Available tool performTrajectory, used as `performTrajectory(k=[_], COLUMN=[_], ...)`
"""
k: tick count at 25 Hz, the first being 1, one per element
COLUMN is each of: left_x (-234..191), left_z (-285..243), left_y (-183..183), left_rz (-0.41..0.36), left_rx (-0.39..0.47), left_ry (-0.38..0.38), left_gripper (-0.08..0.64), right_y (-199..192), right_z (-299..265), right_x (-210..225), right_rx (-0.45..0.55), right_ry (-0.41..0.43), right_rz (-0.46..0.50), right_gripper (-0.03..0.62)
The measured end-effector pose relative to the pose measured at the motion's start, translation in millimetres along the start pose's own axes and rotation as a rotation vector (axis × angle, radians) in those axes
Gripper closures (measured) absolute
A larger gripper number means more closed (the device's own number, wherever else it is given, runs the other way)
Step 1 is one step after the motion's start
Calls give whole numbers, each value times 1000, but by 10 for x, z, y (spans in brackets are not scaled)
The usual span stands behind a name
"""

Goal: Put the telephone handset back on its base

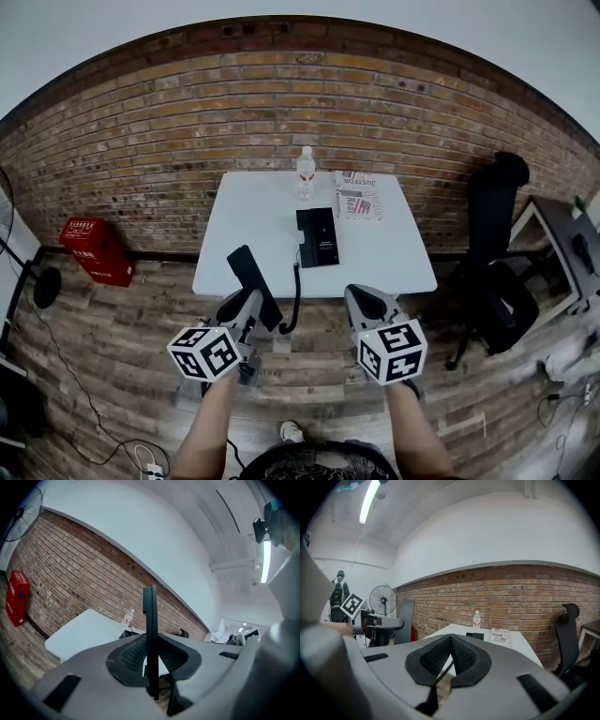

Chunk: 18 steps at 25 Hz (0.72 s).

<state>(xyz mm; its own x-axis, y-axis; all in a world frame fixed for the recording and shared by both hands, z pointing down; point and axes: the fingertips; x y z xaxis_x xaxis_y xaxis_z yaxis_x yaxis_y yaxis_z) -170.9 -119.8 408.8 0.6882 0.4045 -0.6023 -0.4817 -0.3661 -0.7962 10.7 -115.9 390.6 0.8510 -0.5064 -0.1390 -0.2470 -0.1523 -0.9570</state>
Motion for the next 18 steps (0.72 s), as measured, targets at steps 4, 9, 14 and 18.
performTrajectory(k=[4,9,14,18], left_x=[-89,-203,-288,-360], left_z=[-87,-205,-360,-524], left_y=[43,71,69,82], left_rz=[-3,1,4,2], left_rx=[-23,-48,-68,-88], left_ry=[-20,-34,-43,-54], left_gripper=[483,483,483,483], right_y=[49,50,61,52], right_z=[-115,-248,-392,-541], right_x=[0,19,96,183], right_rx=[2,-3,5,3], right_ry=[-15,-27,-32,-34], right_rz=[-3,-9,-15,-23], right_gripper=[591,591,591,591])
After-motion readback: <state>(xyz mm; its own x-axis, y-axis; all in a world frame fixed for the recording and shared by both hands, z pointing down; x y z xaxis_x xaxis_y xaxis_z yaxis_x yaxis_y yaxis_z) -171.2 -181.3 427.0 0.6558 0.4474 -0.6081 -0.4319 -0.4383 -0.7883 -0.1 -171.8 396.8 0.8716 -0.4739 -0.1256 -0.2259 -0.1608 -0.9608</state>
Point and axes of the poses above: the fingertips, and each gripper's own axes: z backward along the fingers, x to its right, y out of its top, and after that the axes turned 7 degrees about z, right-handed
